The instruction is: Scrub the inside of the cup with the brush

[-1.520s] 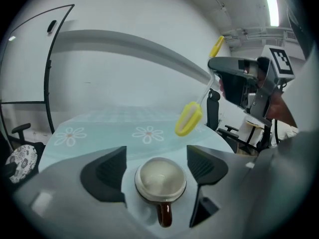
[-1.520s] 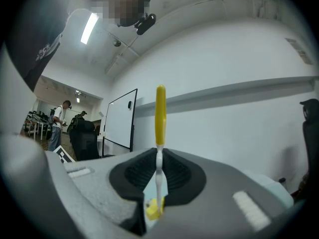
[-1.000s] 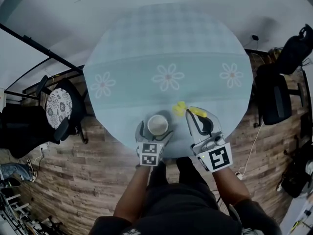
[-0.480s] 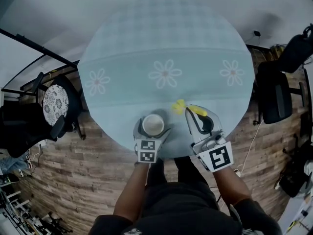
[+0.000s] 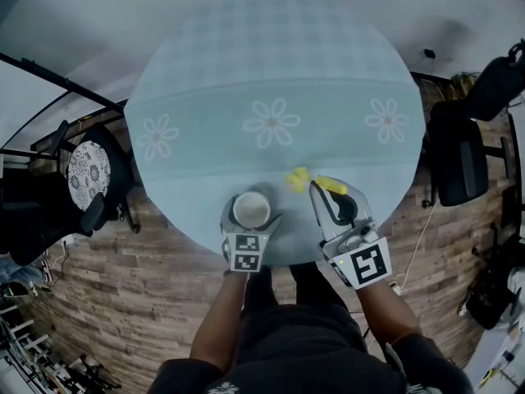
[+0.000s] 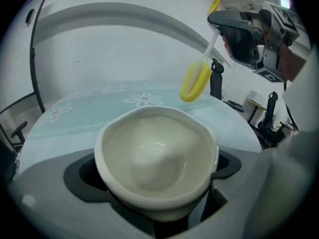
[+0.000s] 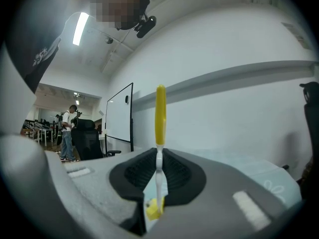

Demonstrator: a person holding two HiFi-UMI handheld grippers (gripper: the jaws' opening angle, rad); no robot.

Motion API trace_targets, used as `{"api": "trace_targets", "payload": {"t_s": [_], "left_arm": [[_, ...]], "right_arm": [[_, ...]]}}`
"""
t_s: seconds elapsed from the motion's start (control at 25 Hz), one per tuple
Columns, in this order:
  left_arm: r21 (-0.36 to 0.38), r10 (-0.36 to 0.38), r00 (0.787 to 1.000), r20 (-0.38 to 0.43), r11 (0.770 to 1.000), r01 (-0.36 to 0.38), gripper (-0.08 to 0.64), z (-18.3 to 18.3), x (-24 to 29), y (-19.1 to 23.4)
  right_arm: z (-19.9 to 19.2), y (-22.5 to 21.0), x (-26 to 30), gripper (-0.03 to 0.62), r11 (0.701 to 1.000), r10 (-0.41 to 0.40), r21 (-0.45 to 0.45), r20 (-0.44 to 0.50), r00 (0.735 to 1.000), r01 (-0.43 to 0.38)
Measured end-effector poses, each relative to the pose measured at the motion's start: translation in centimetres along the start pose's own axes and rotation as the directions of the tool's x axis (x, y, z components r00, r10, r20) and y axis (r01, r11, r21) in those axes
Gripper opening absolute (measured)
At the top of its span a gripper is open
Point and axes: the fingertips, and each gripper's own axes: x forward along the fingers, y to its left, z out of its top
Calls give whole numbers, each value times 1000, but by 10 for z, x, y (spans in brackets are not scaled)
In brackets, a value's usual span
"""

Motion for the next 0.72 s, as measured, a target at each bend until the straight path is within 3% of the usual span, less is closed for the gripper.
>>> {"api": "trace_targets", "payload": {"t_s": [0.44, 0.72], "left_arm": [[19, 24, 1000, 15, 1000, -24, 568, -7, -1, 3], [62, 41, 996, 82, 997, -46, 568, 16, -15, 2]], "right_arm": [[-5, 4, -3, 38, 1000, -2, 3, -18, 1000, 2], [3, 3, -6, 38, 1000, -6, 0, -1, 1000, 6]]}}
